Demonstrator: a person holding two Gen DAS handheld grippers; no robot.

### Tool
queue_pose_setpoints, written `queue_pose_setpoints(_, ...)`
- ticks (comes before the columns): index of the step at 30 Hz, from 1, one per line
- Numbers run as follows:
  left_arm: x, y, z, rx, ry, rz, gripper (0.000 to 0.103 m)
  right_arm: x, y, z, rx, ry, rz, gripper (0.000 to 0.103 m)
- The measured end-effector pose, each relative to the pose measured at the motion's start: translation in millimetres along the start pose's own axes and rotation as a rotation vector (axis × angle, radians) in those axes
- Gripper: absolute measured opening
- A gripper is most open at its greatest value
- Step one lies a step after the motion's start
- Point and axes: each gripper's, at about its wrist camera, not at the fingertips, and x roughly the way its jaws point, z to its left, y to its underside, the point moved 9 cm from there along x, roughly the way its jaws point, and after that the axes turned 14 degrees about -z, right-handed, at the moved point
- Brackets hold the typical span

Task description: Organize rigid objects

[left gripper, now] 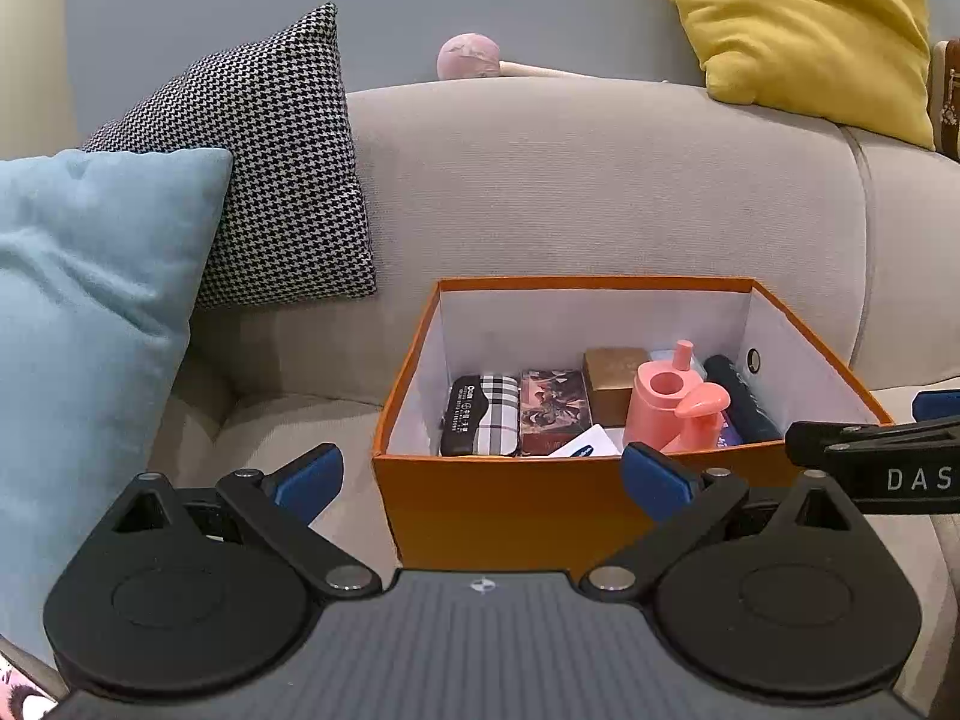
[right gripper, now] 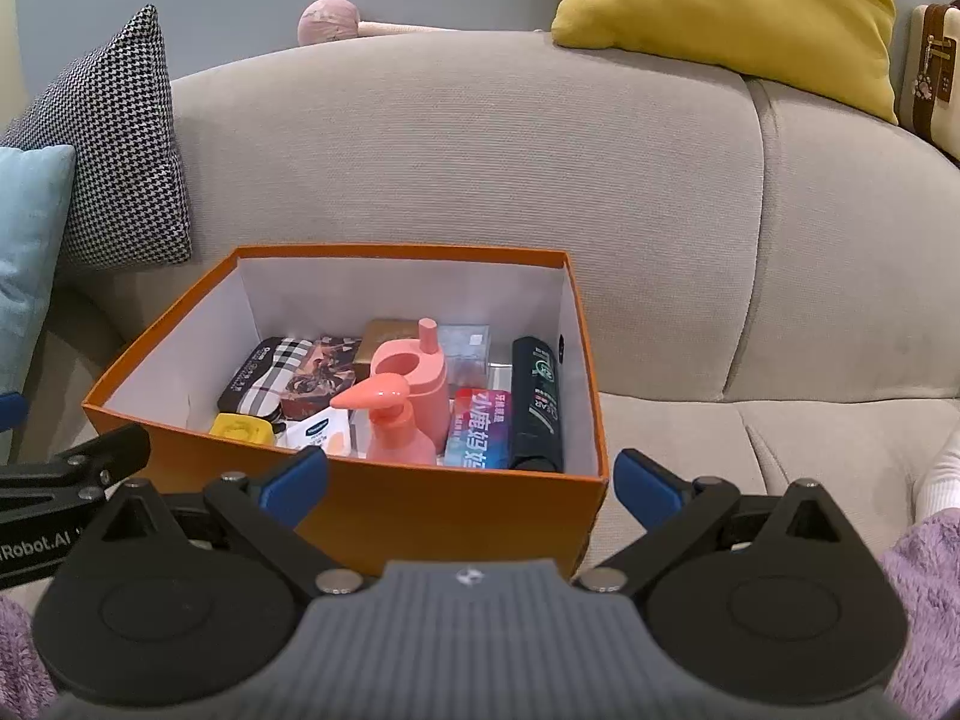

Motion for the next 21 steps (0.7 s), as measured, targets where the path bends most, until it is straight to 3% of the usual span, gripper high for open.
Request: queue_pose_setpoints(21, 1.9, 2.1, 2.5, -0.005, 0.001, 0.009, 0.103, 1.5, 1.3, 2.2, -0.009, -0.005, 0.008, 0.101)
